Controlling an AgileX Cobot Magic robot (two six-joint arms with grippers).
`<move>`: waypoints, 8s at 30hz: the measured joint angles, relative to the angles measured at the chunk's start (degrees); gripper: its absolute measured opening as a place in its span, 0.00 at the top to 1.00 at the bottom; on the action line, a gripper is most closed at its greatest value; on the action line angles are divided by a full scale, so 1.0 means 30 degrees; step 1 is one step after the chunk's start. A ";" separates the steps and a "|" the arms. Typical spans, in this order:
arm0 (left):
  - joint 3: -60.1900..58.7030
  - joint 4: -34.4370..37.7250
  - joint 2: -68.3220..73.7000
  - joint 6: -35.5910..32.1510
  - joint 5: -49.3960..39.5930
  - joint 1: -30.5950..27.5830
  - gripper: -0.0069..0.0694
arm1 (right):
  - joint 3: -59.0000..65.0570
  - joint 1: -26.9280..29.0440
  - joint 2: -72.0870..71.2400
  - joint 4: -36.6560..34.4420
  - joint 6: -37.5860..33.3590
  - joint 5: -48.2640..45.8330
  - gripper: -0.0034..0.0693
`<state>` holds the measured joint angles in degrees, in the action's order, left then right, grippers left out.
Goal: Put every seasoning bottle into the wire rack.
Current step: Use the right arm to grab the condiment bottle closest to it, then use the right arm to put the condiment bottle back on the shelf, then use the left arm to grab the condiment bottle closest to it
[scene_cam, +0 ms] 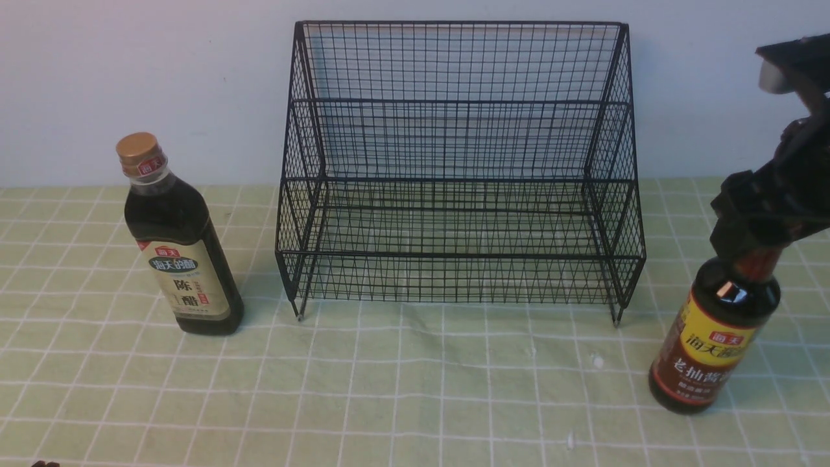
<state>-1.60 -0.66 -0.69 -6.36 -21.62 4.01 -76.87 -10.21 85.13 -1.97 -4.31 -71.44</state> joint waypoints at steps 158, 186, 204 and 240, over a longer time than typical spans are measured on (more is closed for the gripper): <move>0.0000 0.0000 0.0000 0.0000 0.0000 0.0000 0.92 | 1.9205 0.0143 -2.4448 0.0383 -0.1458 1.6653 0.97; 0.0000 0.0000 0.0000 0.0000 -0.0017 -0.0006 0.92 | 2.6054 0.4018 -2.8601 0.0507 0.0795 1.6671 0.97; 0.0000 0.0000 0.0000 0.0000 -0.0017 -0.0006 0.92 | 2.6054 0.4018 -2.8601 0.0507 0.0795 1.6671 0.97; 0.6124 -0.2025 1.4763 0.6120 1.6873 -0.0006 0.32 | 2.6054 0.4018 -2.8601 0.0507 0.0795 1.6657 0.97</move>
<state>16.77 -6.74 43.60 12.00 28.99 3.99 1.29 1.85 -0.67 -0.45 -1.93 -21.47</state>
